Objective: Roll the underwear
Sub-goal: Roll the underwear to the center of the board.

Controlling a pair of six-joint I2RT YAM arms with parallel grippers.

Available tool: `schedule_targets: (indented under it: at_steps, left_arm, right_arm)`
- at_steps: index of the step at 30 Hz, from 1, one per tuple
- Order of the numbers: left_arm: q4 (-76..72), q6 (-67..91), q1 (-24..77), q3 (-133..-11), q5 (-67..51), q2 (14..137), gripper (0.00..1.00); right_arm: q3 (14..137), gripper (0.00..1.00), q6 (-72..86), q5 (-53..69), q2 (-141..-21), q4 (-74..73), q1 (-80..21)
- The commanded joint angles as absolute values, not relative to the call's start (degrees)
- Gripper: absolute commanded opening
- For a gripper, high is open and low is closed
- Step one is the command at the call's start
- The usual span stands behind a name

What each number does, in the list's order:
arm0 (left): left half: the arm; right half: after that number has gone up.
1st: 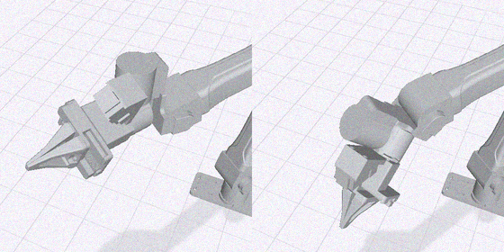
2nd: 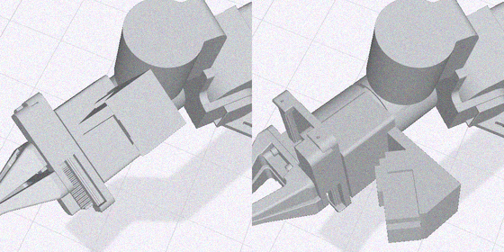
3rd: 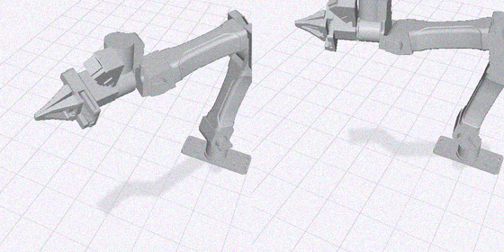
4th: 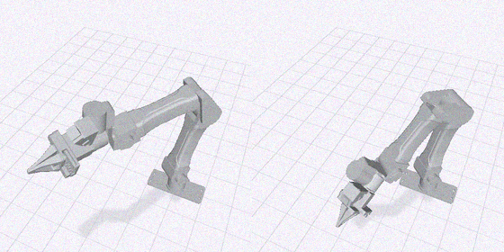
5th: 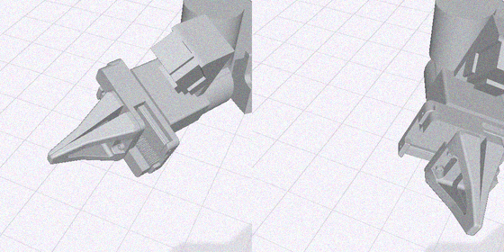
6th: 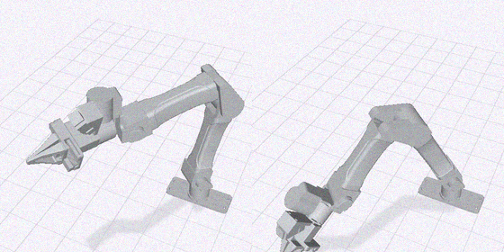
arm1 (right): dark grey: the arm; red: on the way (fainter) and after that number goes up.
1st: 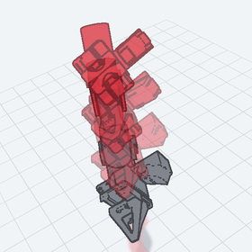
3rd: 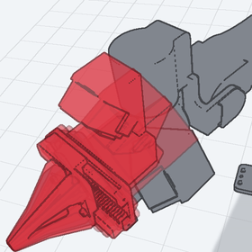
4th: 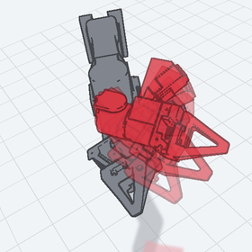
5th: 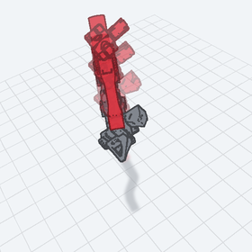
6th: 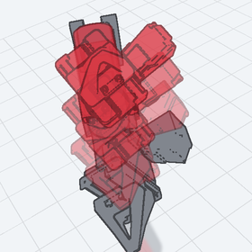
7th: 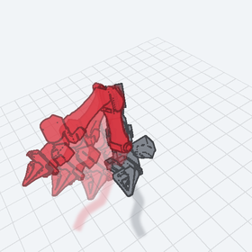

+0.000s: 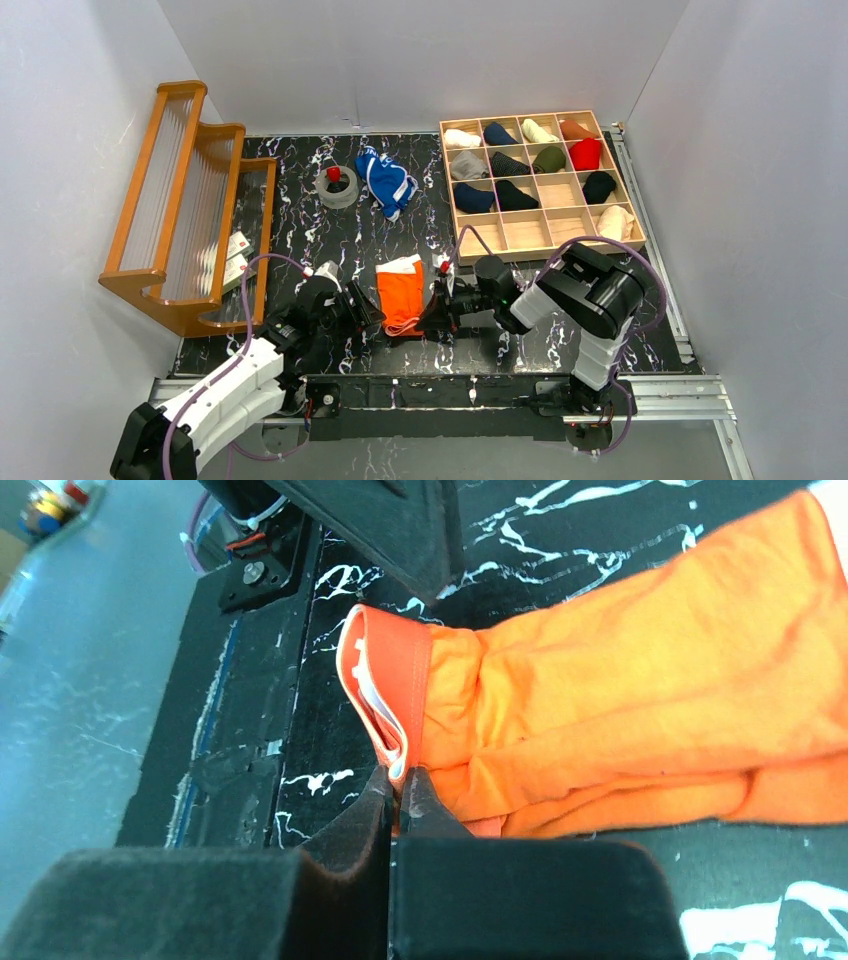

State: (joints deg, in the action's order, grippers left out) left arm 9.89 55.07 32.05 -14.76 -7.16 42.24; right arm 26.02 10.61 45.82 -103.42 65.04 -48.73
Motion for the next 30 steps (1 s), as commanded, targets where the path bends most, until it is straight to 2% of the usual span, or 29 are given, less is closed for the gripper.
schedule_targets:
  at_steps: [1,4,12,25,30]
  left_arm:
    - [10.6,54.1,31.9,-16.8,-6.0,41.3,0.61]
    - [10.4,54.0,31.9,-17.1,-5.8,41.1,0.61]
    - [5.2,51.9,31.9,-15.5,-8.2,38.8,0.64]
    - [1.7,47.1,31.9,-13.1,-11.4,36.8,0.69]
    - [-1.0,43.9,32.5,-11.7,-17.7,38.7,0.73]
  right_arm:
    - [26.6,0.01,23.5,50.9,-105.5,69.5,-45.6]
    - [28.1,0.01,29.0,52.1,-106.8,67.2,-43.8]
    - [41.8,0.01,33.5,51.4,-113.3,32.5,-42.3]
    - [39.7,0.01,36.4,49.9,-111.9,28.2,-41.6]
    - [48.2,0.01,33.5,50.6,-111.3,12.3,-41.6]
